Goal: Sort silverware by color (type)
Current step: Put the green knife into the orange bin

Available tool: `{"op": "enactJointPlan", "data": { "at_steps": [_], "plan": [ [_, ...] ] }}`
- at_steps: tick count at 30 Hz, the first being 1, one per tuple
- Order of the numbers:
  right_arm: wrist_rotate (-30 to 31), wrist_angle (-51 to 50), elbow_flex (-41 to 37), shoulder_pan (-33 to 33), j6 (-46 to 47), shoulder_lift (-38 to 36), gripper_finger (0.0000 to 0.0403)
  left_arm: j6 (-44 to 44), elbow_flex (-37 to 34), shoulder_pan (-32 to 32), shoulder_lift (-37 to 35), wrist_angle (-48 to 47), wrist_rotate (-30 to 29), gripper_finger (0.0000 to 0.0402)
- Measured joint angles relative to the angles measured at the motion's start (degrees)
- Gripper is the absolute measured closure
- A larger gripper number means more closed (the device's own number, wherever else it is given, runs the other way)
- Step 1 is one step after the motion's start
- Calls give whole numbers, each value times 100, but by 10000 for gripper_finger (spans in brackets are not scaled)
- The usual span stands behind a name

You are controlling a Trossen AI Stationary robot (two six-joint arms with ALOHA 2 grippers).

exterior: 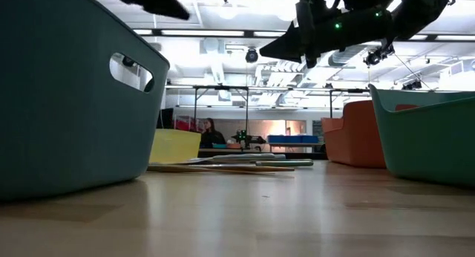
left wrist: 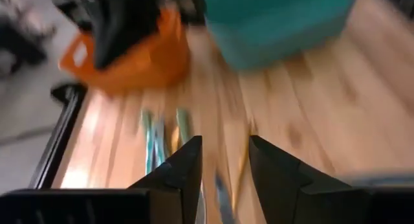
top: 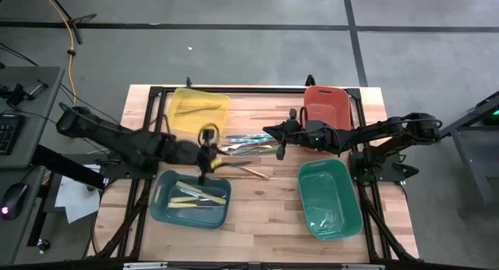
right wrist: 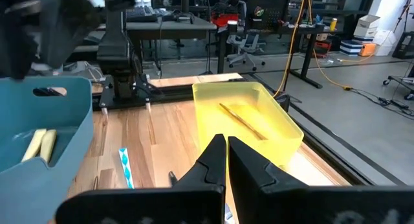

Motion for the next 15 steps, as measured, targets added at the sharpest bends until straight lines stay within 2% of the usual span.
{"op": "enactJointPlan", "data": {
  "at_steps": [4,8,12,15],
  "plan": [
    [1,-77,0,0,0,0,403,126,-1096,675,-308,2087,824,284],
    [-1,-90,0,0,0,0,403,8,-2034,1179,-362,3999,1258,284],
    [-2,-86,0,0,-47,0,403,-219,-2552,1515,-366,4918,1309,284],
    [-2,-86,0,0,-52,0,403,-459,-2678,1672,-367,4927,1309,284]
  ]
}}
